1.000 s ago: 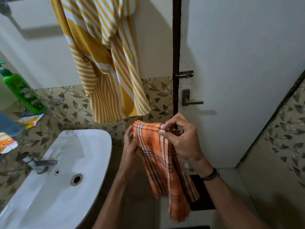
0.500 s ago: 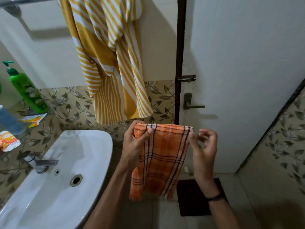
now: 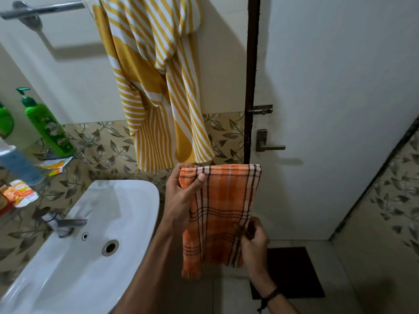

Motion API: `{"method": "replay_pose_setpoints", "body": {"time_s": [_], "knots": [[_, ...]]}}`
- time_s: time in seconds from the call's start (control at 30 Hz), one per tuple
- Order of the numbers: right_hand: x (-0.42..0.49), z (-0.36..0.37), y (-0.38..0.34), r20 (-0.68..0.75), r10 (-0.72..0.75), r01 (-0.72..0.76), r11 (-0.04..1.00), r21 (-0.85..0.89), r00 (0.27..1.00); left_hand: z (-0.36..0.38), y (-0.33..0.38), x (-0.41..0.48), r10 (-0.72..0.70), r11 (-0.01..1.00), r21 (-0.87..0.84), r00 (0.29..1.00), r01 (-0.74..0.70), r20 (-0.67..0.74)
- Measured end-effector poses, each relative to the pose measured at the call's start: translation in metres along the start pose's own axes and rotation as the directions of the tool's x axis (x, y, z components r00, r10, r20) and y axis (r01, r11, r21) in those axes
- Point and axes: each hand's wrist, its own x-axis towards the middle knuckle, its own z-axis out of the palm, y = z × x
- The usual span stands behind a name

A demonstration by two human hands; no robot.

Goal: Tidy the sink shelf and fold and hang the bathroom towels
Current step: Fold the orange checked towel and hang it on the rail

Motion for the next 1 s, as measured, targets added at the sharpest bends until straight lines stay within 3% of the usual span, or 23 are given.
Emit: {"method": "replay_pose_setpoints", "body": {"time_s": [0.07,0.17,0.27,0.4,0.47,0.7,0.9,1.0], "knots": [[0.004,-0.007,-0.002,0.075,0.068,-0.081,0.982,0.171,0.995,-0.003,0.002,-0.002,-0.003,0.999,-0.041,1.0,0.002,-0.026],[0.012,-0.023,-0.007,0.304,0.198,-0.308,0.875,0.374,0.932,-0.01,0.007,-0.003,0.013,0.997,-0.079,0.998,-0.018,-0.054],[0.019,-0.034,-0.009,0.454,0.242,-0.401,0.867,0.296,0.857,-0.012,0.008,-0.004,0.011,0.997,-0.077,0.999,-0.013,-0.036],[0.025,-0.038,-0.006,0.48,0.282,-0.428,0.875,0.225,0.831,-0.009,0.008,-0.005,0.001,0.998,-0.069,1.0,-0.001,0.007],[0.026,-0.038,-0.007,0.478,0.263,-0.41,0.881,0.235,0.838,-0.008,0.009,-0.005,-0.002,0.998,-0.056,1.0,0.002,0.011],[0.035,-0.038,-0.015,0.538,0.124,-0.164,0.986,0.026,0.834,-0.003,0.005,-0.004,-0.007,0.998,-0.055,1.0,0.008,0.029],[0.044,-0.021,-0.027,0.396,-0.042,0.041,0.999,0.011,0.917,0.003,0.0,-0.007,-0.036,0.995,-0.093,0.998,0.041,0.054],[0.05,-0.024,-0.028,0.469,-0.055,0.034,0.998,0.053,0.881,0.002,0.002,-0.007,-0.047,0.989,-0.137,0.996,0.056,0.072]]}}
